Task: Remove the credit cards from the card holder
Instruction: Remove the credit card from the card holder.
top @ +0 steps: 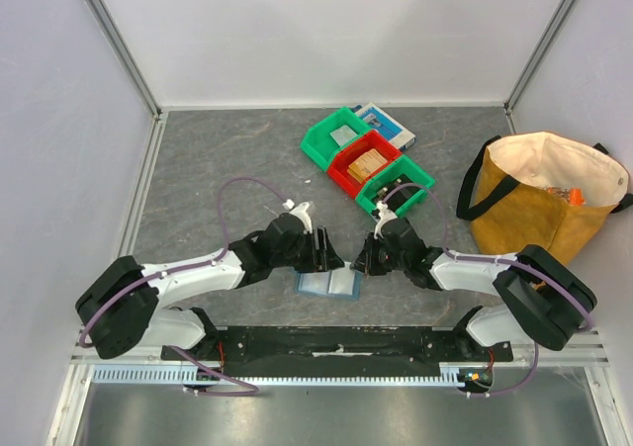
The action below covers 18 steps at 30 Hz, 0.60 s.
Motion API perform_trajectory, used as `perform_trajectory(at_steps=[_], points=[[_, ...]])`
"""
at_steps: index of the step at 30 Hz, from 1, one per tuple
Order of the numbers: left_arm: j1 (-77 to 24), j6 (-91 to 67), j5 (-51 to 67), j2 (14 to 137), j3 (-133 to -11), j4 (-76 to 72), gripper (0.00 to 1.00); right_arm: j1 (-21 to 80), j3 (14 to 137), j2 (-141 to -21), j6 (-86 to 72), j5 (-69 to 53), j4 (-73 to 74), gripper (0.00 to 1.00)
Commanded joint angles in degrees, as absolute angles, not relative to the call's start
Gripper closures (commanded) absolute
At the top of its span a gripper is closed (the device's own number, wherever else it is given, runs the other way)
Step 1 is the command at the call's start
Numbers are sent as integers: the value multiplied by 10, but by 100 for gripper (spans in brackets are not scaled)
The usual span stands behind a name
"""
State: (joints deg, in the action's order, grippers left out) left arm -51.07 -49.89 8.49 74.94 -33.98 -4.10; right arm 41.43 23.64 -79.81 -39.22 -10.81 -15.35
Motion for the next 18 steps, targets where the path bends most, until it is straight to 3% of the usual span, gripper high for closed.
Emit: perform_trajectory(at_steps=[1,18], points=[[-480,-458,47,721,-325,19,32,409,238,-804,-395,-111,-140,90],[-462,-429,22,729,-331,62,29,407,238,-807,-389,-117,-141,90]])
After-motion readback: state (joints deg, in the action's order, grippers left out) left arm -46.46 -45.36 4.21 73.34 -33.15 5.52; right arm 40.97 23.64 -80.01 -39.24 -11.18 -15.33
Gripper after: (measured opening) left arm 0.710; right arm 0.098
